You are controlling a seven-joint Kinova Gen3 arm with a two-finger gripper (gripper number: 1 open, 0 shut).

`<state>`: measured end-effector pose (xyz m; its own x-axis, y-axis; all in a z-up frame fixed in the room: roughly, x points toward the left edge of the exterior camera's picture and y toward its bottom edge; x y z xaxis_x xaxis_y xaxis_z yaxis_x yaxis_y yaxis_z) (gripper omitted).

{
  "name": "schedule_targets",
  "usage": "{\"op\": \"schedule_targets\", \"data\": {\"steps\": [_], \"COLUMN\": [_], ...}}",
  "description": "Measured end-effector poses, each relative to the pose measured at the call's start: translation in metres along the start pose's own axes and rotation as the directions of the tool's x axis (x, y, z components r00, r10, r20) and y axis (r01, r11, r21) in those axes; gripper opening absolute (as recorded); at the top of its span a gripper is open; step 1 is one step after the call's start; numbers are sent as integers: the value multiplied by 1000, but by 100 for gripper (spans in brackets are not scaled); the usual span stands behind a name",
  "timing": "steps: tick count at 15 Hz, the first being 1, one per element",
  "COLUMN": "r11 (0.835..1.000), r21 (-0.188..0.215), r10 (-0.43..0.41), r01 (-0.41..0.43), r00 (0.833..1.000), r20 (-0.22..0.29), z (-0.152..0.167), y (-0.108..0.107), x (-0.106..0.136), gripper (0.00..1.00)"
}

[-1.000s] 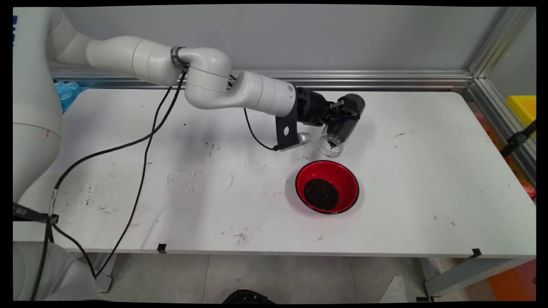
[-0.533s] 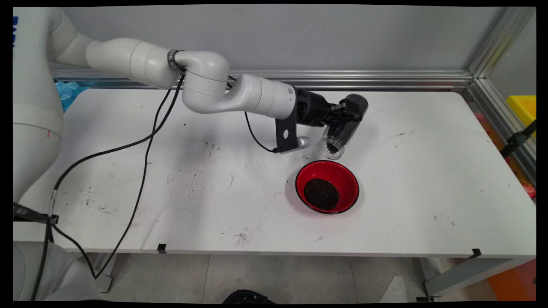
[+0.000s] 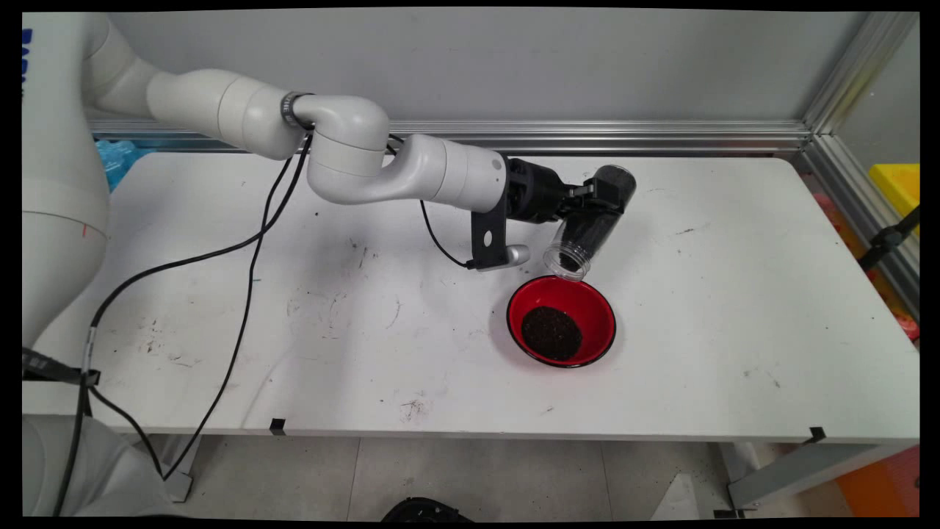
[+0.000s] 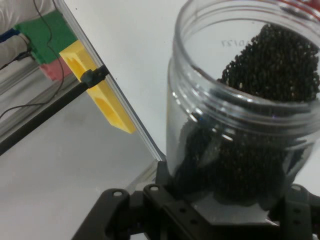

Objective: Pour the black seasoning powder in the red bowl

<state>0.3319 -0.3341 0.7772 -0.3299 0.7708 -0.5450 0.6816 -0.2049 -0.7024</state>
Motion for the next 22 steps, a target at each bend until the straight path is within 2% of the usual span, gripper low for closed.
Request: {"op": "schedule_targets", "data": {"steps": [13, 22], "r11": [993, 978], "r21": [39, 77], "r10": [112, 193], "r01": [-112, -194], "r00": [994, 981], "r20": [1, 11], "z": [-2, -3], "y": [-3, -3], "x": [8, 10], "gripper": [0, 0]}}
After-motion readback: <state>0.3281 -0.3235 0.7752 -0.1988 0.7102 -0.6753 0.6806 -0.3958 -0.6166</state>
